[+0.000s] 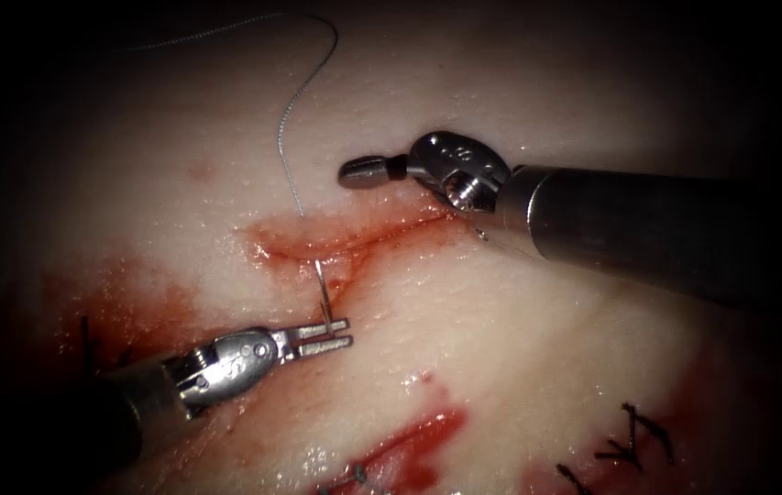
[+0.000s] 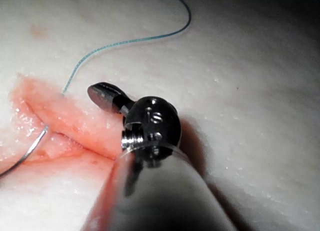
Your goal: Wound Closure
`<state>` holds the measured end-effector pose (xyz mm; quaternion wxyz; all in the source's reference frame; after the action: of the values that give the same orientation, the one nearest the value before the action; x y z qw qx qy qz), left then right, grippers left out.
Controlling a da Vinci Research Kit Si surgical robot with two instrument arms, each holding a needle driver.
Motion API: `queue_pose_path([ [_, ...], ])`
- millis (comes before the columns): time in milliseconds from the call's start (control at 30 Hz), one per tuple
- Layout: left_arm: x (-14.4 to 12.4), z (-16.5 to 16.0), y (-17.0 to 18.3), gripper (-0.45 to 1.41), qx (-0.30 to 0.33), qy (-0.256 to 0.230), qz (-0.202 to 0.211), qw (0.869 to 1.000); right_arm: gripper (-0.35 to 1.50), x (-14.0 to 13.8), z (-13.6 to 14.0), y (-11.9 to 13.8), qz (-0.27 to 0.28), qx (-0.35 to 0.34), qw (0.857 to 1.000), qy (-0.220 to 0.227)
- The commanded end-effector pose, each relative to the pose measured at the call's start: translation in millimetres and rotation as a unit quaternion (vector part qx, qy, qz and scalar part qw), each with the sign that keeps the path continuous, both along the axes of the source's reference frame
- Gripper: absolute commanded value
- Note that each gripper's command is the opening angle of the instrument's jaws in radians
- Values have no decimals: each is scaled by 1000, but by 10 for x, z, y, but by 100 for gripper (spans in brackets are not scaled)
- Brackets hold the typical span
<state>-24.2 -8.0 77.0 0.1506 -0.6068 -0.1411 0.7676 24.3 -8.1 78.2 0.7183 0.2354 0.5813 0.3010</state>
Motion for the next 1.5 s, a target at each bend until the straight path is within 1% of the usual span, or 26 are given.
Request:
queue_pose_path([
  [33,-5,-1,1,-45,23,-6,2,1000,-35,8,3,4,-6,9,1000,7],
  [67,-5,-1,1,-45,23,-6,2,1000,-35,8,3,4,-6,9,1000,7],
  [100,-5,-18,-4,-45,56,-26,18,998,-35,8,2,2,-6,33,999,11],
  [133,-5,-25,-7,-45,61,-34,26,997,-23,8,1,0,-9,42,999,14],
  [167,-6,-31,-8,-45,62,-39,32,997,-5,8,1,-1,-10,45,999,15],
  [200,-7,-39,-8,-45,65,-45,37,996,24,9,0,-2,-8,54,998,17],
  [233,-8,-44,-7,-45,48,-44,38,997,46,10,0,-2,-6,66,998,19],
  [267,-9,-49,-5,-45,27,-38,33,998,72,11,0,-2,-2,77,997,20],
  [300,-10,-55,-2,-45,1,-30,28,999,93,12,-1,-2,8,109,994,23],
  [367,-9,-62,5,-45,-42,-11,19,999,113,14,-2,-2,29,145,989,23],
  [433,-7,-67,15,-45,-89,23,3,996,123,15,-4,-1,35,175,984,25],
  [500,-5,-68,22,-45,-128,54,-7,990,126,15,-8,-1,44,220,974,29],
  [600,1,-69,36,-45,-179,84,-29,980,133,13,-16,4,51,245,967,38],
  [667,5,-69,47,-45,-208,100,-43,972,133,12,-24,8,58,266,961,51],
  [700,7,-69,52,-45,-226,108,-49,967,135,12,-27,8,60,270,959,55],
  [767,10,-69,64,-45,-273,128,-56,952,135,12,-33,8,62,276,958,57],
  [933,13,-72,89,-45,-334,149,-76,928,135,12,-40,6,59,288,954,57],
  [1033,14,-74,99,-45,-352,157,-71,920,135,11,-40,6,59,291,953,57],
  [1100,14,-73,103,-45,-366,164,-66,914,135,10,-40,6,59,305,949,58],
  [1200,13,-67,102,-45,-385,169,-58,905,130,5,-42,3,54,331,940,58],
  [1233,13,-64,102,-45,-392,172,-57,902,126,4,-42,2,50,337,938,58],
  [1267,14,-60,101,-45,-403,176,-53,896,126,2,-44,1,46,346,935,58],
  [1300,14,-56,100,-45,-409,180,-51,893,125,1,-45,1,43,347,935,58],
  [1367,15,-46,98,-45,-430,189,-44,882,126,0,-48,0,37,355,932,60],
  [1500,16,-27,94,-45,-455,196,-39,868,130,4,-50,-4,21,365,928,68],
])
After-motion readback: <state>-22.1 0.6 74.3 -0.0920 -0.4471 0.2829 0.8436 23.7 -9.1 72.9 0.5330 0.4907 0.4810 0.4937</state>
